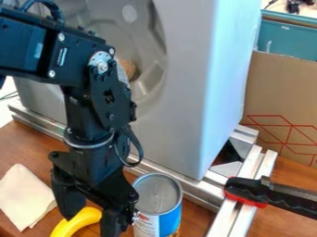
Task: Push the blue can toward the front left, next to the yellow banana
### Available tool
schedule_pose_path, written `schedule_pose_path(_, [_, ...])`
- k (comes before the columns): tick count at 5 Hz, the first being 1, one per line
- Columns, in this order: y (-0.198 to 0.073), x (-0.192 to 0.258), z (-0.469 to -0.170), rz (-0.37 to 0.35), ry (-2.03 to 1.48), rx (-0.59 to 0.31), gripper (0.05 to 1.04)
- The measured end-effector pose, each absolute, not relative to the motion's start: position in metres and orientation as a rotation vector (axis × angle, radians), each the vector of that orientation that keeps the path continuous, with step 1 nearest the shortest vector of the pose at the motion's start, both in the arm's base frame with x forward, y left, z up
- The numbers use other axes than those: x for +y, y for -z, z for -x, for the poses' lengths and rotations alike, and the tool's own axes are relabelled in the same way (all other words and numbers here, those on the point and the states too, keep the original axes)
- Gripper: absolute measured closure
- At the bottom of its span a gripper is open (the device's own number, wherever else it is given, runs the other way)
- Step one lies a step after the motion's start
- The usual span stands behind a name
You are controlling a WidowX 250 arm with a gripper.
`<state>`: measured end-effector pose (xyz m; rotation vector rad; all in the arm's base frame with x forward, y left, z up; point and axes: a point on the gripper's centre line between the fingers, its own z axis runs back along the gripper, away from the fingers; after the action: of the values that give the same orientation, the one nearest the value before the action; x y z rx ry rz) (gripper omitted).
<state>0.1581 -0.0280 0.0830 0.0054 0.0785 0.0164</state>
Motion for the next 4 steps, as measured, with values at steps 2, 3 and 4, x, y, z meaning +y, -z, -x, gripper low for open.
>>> schedule_pose_path(2, [-0.074,-0.032,-0.183,-0.005,-0.037,0.055,0.084])
schedule_pose_path(3, [-0.076,-0.045,-0.208,-0.034,-0.028,-0.013,0.084])
schedule_pose_path(4, [-0.073,-0.056,-0.231,0.004,0.009,-0.062,0.084])
